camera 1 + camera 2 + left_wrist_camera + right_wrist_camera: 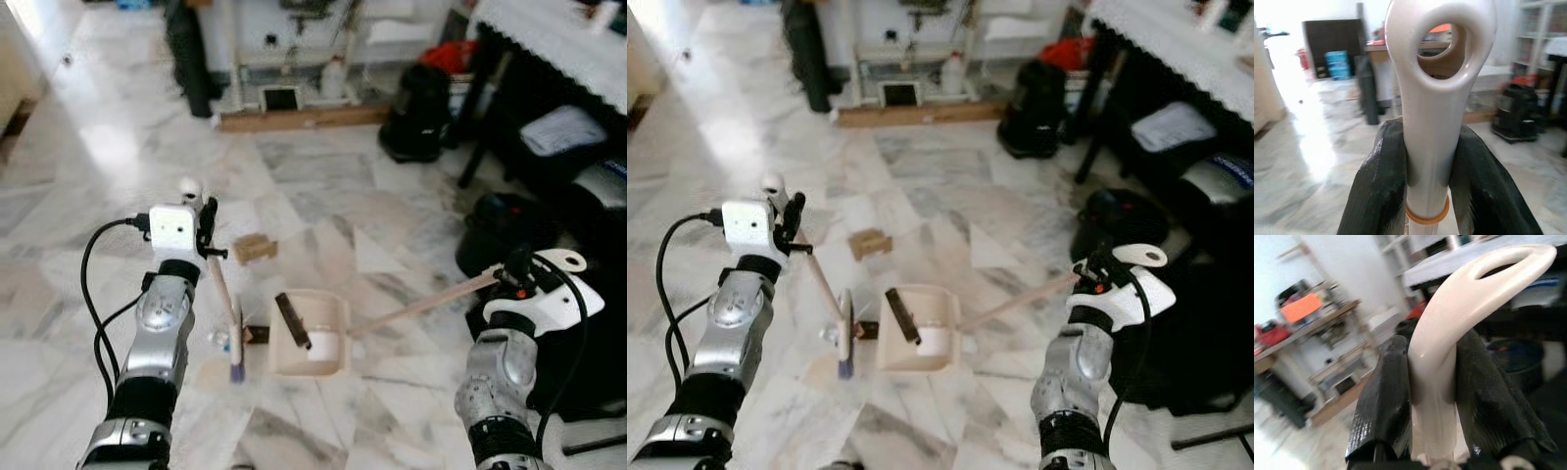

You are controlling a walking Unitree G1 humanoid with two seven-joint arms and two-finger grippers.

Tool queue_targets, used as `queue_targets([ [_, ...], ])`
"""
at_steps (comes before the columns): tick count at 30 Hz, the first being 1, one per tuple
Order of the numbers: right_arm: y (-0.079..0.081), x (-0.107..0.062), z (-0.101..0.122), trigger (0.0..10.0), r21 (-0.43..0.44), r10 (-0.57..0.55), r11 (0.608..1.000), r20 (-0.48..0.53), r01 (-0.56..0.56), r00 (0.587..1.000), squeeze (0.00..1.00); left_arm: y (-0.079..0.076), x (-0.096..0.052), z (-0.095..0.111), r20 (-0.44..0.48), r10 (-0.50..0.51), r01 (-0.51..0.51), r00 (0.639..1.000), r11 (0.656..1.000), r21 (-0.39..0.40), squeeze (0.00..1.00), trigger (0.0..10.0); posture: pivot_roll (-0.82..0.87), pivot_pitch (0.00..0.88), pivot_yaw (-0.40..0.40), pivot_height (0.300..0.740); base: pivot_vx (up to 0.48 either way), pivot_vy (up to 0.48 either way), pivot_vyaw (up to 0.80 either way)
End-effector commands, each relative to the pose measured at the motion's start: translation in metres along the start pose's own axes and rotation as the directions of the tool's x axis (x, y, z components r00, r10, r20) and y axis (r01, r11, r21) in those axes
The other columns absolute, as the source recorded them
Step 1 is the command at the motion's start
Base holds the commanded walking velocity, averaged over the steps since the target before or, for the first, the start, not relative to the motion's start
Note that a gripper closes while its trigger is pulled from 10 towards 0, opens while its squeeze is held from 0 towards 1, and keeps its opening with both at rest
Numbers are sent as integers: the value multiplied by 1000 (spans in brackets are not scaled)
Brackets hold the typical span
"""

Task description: Sweep floor

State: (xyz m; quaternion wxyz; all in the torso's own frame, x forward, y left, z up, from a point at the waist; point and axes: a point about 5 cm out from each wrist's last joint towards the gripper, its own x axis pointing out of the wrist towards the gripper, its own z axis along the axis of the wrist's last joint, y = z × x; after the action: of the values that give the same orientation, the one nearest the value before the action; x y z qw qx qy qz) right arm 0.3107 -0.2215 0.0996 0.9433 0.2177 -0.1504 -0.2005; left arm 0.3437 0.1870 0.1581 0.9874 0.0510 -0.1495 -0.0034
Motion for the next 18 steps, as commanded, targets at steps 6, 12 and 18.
queue_targets([
  [6, 9, 4, 3, 10000, -23, 65, 998, 0, -65, 998, 0, 1, 3, 7, 41, -1, 1, 999, 1000, 10, 0, 10000, 176, 48, -44, 740, 0, 0, 769],
  [12, 7, 5, 2, 10000, -21, 63, 998, -14, -64, 998, 0, 0, 3, 6, 39, -15, 14, 999, 1000, 8, 0, 10000, 170, 56, -39, 740, 0, 0, 256],
  [18, 11, 6, 1, 10000, -98, 119, 988, -38, -122, 992, 0, -3, 3, 7, 45, -25, 24, 999, 1000, 15, 0, 10000, 165, 62, -39, 740, 0, 0, 470],
])
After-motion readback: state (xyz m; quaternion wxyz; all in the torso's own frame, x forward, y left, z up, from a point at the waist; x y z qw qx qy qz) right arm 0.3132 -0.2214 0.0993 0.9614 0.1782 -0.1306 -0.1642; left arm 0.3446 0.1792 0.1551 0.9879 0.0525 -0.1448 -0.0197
